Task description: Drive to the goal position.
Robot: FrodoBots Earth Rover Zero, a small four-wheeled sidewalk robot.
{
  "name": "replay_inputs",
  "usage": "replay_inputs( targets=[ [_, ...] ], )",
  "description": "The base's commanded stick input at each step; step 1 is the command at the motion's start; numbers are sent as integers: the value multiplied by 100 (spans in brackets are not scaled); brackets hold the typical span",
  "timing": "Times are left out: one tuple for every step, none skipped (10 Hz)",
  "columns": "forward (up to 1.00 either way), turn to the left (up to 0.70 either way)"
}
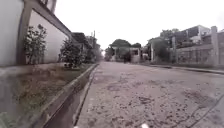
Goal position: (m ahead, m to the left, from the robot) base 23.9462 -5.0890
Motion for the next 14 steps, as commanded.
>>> replay_inputs(
  targets=[
    [85, 5],
    [85, 0],
    [85, 0],
    [85, 0],
    [85, 0],
    [85, 0],
    [85, 0],
    [85, 0],
    [85, 0],
    [85, 0],
    [85, 0],
    [85, 0],
    [85, 0],
    [85, 1]
  ],
)
